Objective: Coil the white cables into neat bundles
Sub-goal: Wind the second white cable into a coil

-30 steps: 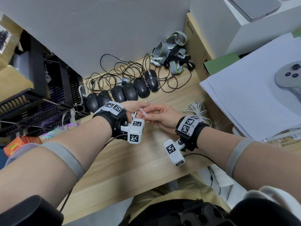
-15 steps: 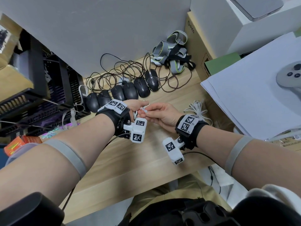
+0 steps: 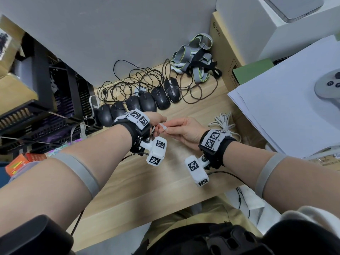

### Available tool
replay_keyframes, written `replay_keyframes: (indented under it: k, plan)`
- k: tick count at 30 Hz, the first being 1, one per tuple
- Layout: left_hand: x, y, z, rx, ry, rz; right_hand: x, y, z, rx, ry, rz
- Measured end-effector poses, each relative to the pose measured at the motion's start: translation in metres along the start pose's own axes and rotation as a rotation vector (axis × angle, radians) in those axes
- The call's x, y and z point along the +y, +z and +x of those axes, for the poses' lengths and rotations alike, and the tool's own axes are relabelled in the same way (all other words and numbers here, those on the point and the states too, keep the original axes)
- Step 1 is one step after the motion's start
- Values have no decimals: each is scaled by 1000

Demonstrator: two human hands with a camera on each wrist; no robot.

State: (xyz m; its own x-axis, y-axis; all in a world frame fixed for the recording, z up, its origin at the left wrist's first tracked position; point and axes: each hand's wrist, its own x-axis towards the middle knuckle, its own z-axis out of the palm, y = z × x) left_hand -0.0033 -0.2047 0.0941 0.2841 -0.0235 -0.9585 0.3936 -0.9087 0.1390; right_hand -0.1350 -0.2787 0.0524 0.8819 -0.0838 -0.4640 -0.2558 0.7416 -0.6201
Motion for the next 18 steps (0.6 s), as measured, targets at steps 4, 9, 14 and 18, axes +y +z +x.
replay_keyframes:
  k: [4, 9, 14, 18]
  plan:
    - [1, 1, 2, -3, -12, 38, 2, 0, 0, -2, 17, 16]
    - [0, -1, -3, -6, -21, 96, 4, 1, -1, -21, 31, 66]
    - [1, -1, -1, 17, -16, 112, 6, 0, -1, -24, 44, 47]
    - [-4, 2, 0, 93, 28, 74, 7, -1, -1, 12, 76, 35]
